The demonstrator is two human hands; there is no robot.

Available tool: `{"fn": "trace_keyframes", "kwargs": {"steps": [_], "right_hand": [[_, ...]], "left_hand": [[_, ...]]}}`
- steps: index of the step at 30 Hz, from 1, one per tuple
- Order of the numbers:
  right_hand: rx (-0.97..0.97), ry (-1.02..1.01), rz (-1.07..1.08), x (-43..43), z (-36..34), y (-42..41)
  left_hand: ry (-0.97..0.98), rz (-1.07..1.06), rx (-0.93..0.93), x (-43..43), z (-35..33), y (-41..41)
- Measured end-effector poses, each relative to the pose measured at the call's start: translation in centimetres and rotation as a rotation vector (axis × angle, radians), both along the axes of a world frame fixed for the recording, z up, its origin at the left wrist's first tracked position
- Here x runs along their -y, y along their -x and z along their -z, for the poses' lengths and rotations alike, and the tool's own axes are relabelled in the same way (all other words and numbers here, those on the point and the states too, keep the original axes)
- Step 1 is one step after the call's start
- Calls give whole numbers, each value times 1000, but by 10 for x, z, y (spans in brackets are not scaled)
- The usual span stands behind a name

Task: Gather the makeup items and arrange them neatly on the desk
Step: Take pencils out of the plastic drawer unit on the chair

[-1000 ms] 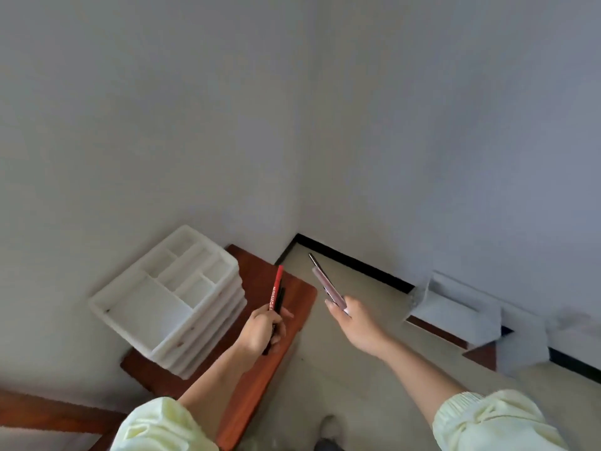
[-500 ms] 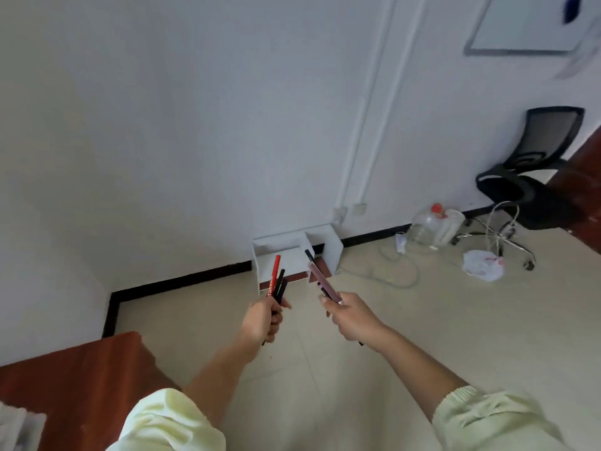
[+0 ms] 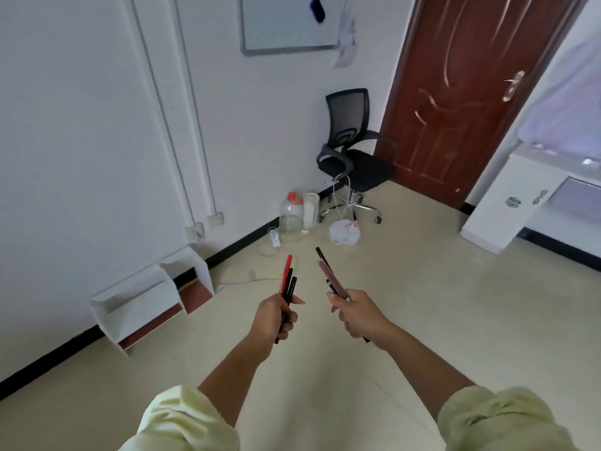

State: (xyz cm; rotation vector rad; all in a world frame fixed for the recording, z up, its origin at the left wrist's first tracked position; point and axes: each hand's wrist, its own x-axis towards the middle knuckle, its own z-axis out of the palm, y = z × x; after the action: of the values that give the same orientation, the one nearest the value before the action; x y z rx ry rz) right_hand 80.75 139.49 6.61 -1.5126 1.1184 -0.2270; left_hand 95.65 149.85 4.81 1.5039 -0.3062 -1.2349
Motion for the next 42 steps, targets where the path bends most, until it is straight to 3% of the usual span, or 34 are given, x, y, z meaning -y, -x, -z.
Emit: {"fn": "trace_keyframes", "kwargs": {"steps": [11,27,42], "right_hand": [[102,2,343,165,-4,147],[77,29,749,525,-7,329],[81,35,808,865,-5,516]], "left_hand": [[-6,290,-9,237,-14,124],[-22,710,186,644,-16,300],[6,651,-57,996,-11,487]]}}
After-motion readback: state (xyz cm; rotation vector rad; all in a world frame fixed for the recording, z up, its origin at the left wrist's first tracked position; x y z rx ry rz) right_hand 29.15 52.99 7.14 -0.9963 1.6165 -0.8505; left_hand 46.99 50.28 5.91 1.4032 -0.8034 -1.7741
